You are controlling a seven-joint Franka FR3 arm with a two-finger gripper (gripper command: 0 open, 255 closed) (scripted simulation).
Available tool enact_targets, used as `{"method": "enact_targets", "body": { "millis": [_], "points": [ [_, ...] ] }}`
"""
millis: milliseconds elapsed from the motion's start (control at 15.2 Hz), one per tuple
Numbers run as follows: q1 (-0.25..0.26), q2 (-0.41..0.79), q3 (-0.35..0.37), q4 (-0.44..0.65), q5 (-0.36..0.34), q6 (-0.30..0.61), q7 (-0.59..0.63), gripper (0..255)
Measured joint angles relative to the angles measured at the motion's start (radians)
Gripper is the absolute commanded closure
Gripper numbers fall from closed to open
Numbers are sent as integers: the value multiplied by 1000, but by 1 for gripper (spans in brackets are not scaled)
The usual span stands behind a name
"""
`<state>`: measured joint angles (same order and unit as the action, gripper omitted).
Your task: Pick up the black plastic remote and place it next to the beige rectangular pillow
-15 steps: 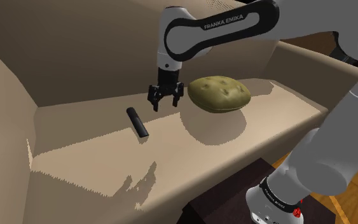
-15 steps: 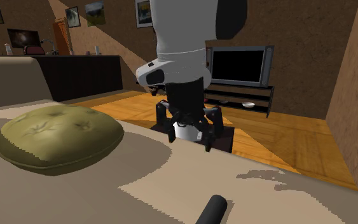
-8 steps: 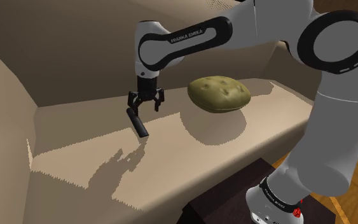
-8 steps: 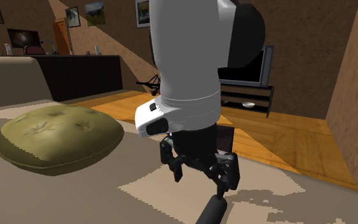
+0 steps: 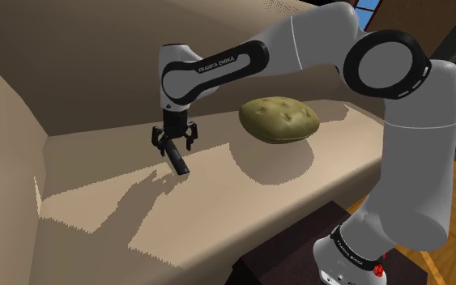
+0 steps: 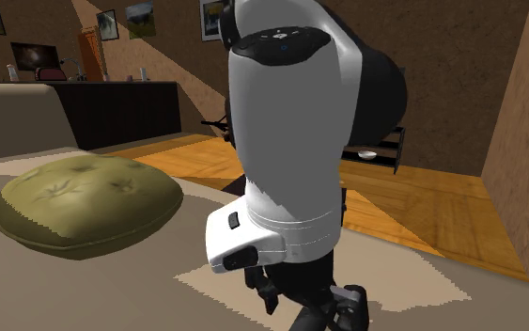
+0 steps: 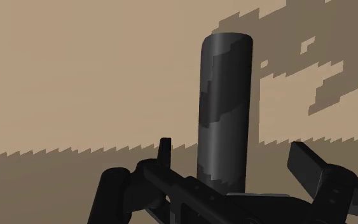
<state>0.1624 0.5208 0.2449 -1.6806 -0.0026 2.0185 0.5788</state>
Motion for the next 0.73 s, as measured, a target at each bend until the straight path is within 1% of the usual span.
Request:
{"method": "enact_targets", "body": {
  "millis": [264, 594, 660, 726],
  "points": [
    [2, 17, -2, -19, -3, 36, 1, 0],
    [3, 18, -2, -22, -4, 41, 1, 0],
    [3, 18, -2, -22, -4, 41, 1, 255],
    [2, 16, -3, -21, -5, 38, 2, 255]
  ]
}}
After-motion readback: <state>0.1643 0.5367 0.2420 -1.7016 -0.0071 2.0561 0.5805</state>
